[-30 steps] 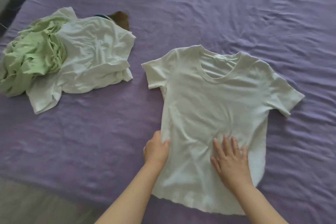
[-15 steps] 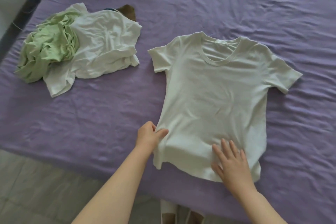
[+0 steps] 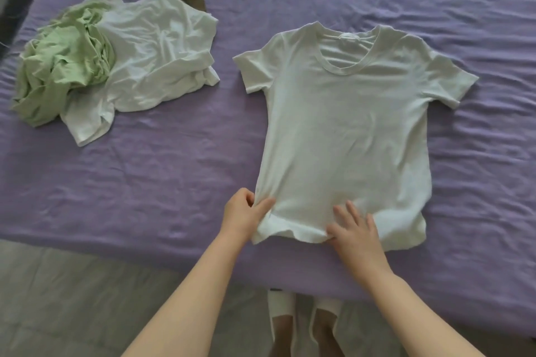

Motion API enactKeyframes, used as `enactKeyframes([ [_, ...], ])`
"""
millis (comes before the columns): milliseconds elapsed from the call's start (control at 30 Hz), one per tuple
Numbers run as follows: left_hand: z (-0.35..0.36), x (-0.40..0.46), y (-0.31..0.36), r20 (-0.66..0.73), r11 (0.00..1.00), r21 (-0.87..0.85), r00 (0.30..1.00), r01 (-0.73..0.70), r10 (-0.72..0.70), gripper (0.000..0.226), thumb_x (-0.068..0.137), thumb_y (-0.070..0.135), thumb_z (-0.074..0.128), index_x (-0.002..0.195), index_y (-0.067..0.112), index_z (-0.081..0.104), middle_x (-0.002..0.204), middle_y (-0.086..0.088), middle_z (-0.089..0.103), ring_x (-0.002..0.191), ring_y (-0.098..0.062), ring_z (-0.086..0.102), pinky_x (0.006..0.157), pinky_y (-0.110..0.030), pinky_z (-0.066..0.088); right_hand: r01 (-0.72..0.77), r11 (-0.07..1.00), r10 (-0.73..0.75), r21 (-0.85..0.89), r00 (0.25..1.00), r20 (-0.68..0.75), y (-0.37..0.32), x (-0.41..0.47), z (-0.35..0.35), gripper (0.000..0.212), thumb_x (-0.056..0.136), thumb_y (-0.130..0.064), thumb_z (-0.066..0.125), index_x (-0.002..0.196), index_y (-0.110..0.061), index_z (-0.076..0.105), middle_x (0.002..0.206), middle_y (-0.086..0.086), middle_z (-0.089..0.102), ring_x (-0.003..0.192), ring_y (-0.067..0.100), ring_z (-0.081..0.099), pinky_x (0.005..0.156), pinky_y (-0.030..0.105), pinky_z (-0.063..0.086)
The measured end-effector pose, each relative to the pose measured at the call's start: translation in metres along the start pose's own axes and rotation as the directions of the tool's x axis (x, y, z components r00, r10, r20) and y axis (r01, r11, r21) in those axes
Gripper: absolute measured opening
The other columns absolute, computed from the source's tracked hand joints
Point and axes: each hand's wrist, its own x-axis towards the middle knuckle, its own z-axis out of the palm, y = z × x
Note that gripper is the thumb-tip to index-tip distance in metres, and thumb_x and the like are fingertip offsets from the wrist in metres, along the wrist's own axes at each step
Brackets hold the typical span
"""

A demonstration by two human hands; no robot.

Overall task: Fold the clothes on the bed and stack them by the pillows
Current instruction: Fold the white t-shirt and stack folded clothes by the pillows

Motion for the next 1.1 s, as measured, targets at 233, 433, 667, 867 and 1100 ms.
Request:
enactKeyframes([
  [233,-0.008,0.008,-0.028,-0.087,0.984,0.157,0.993,0.089,-0.076,0.038,0.077,0.042,0.07,0.071,0.019,0.04,0.069,0.005,0.05,0.063,-0.019,0.045,0.056,-0.031,0.033,0.122,0.988,-0.09,0.096,0.953,-0.289,0.019,-0.02,0.01,0.032,0.048,0.0,0.09,0.068,-0.008,0.066,0.087,0.012,0.068,0.098,0.04,0.065,0.068,0.048,0.054],
  [433,0.019,-0.002,-0.024,-0.074,0.809,0.579,0.981,-0.104,0.179,0.048,0.083,0.031,0.065,0.124,0.02,0.044,0.122,-0.004,0.048,0.108,-0.024,0.048,0.085,-0.036,0.039,0.073,0.985,-0.021,0.158,0.95,-0.31,0.016,-0.028,0.008,0.022,0.064,-0.002,0.083,0.078,-0.011,0.068,0.1,0.013,0.066,0.11,0.04,0.06,0.08,0.052,0.051],
  [667,0.103,-0.024,0.03,0.423,0.508,0.574,0.764,-0.642,0.487,0.052,0.094,0.02,0.046,0.144,0.027,0.034,0.156,-0.004,0.019,0.143,-0.022,0.014,0.112,-0.036,0.019,-0.335,0.758,0.541,0.56,0.803,-0.25,0.062,-0.042,-0.007,0.05,0.088,-0.006,0.059,0.135,-0.005,0.043,0.15,0.023,0.023,0.139,0.038,0.023,0.11,0.047,0.028],
  [867,0.152,-0.043,0.051,0.569,0.512,0.489,0.703,-0.706,0.426,0.05,0.095,0.015,0.041,0.144,0.027,0.035,0.155,-0.004,0.023,0.143,-0.026,0.015,0.114,-0.039,0.018,-0.382,0.581,0.604,0.719,0.794,-0.067,0.084,-0.032,-0.018,0.079,0.086,-0.014,0.062,0.15,-0.017,0.016,0.148,0.009,0.038,0.13,0.029,0.041,0.104,0.036,0.032],
  [1100,0.15,-0.051,0.06,0.541,0.575,0.451,0.722,-0.682,0.432,0.041,0.097,0.016,0.039,0.137,0.024,0.044,0.146,-0.002,0.037,0.133,-0.022,0.028,0.105,-0.033,0.027,-0.447,0.34,0.695,0.827,0.712,0.098,0.094,-0.042,-0.033,0.076,0.079,-0.023,0.067,0.144,-0.015,0.028,0.132,0.008,0.054,0.118,0.027,0.052,0.086,0.028,0.039],
])
